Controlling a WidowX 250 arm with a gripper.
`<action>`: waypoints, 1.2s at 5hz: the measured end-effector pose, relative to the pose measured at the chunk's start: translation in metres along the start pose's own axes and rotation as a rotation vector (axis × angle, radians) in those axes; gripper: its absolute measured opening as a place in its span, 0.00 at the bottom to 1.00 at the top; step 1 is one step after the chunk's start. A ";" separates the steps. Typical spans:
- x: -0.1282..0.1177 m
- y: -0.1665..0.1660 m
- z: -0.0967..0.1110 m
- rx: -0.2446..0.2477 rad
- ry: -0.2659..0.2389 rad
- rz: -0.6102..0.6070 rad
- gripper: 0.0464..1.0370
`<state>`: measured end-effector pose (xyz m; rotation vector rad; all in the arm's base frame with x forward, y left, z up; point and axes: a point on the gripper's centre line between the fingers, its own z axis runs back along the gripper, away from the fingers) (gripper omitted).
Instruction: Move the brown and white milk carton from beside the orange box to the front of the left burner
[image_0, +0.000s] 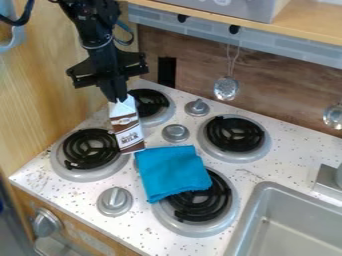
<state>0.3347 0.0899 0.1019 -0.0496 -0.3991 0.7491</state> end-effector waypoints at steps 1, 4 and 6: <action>-0.008 0.012 0.006 0.022 -0.007 0.006 0.04; -0.030 0.049 0.007 0.112 -0.005 0.020 0.04; -0.050 0.064 0.004 0.145 0.016 -0.012 0.04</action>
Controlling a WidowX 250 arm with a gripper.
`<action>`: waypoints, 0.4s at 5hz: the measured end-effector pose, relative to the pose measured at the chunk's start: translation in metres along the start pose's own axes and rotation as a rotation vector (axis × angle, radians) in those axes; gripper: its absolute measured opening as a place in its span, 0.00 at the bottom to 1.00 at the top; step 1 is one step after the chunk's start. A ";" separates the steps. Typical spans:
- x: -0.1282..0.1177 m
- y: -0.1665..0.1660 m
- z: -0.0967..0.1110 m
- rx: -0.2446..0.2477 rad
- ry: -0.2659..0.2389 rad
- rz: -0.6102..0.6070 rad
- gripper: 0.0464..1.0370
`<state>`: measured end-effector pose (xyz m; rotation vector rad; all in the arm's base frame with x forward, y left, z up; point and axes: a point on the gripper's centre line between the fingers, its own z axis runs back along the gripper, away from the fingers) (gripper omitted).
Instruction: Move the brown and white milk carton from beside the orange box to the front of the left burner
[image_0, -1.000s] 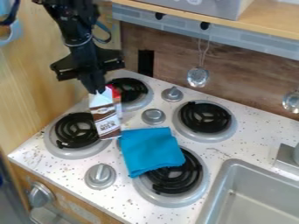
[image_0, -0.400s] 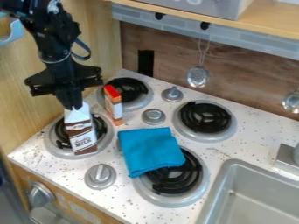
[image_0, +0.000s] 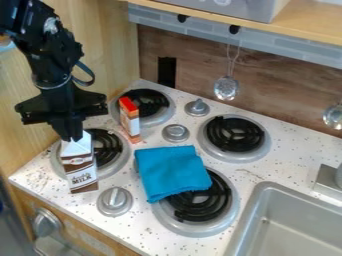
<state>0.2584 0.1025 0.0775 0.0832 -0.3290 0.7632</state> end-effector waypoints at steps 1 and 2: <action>-0.003 0.002 -0.004 0.004 -0.005 -0.010 0.04; -0.007 0.005 -0.013 0.030 0.014 -0.021 0.04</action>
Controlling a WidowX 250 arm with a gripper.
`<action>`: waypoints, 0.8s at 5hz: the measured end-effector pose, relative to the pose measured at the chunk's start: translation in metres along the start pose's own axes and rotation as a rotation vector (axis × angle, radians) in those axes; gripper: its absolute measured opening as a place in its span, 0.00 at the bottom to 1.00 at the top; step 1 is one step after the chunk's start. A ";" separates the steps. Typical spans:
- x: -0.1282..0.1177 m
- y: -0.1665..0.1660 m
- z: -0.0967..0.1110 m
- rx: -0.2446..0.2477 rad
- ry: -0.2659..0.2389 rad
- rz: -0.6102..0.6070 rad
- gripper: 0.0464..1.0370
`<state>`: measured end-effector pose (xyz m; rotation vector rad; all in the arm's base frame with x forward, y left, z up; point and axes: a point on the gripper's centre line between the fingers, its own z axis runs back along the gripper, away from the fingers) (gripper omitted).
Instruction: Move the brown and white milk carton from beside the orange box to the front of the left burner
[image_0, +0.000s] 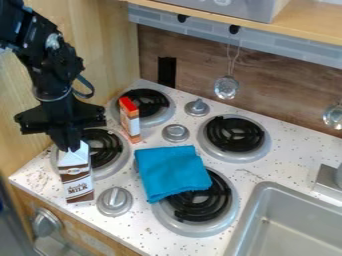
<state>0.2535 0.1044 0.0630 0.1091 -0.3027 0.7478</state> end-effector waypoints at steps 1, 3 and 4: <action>0.000 0.000 -0.009 0.014 0.004 -0.009 0.04; 0.005 0.001 -0.014 0.029 -0.017 -0.003 0.06; 0.003 0.003 -0.015 0.042 -0.011 0.014 0.29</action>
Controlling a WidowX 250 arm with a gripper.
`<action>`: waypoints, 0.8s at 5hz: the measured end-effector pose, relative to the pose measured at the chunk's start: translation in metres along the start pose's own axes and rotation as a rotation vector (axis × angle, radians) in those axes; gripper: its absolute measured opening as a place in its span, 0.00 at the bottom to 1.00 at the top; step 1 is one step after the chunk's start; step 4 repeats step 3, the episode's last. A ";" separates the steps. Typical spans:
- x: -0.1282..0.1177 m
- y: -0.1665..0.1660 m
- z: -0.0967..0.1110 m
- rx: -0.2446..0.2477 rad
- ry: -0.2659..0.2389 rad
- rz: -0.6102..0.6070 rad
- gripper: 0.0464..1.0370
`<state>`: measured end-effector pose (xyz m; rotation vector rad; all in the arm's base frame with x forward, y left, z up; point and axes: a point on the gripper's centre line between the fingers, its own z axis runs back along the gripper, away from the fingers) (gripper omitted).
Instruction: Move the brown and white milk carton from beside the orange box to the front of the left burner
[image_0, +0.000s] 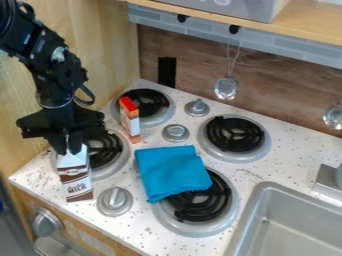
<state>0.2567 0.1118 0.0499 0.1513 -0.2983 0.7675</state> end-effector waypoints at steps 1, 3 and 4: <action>-0.003 0.000 0.003 0.001 0.021 -0.007 0.55; 0.028 -0.010 0.054 -0.057 -0.016 0.038 0.97; 0.028 -0.010 0.054 -0.057 -0.016 0.038 0.97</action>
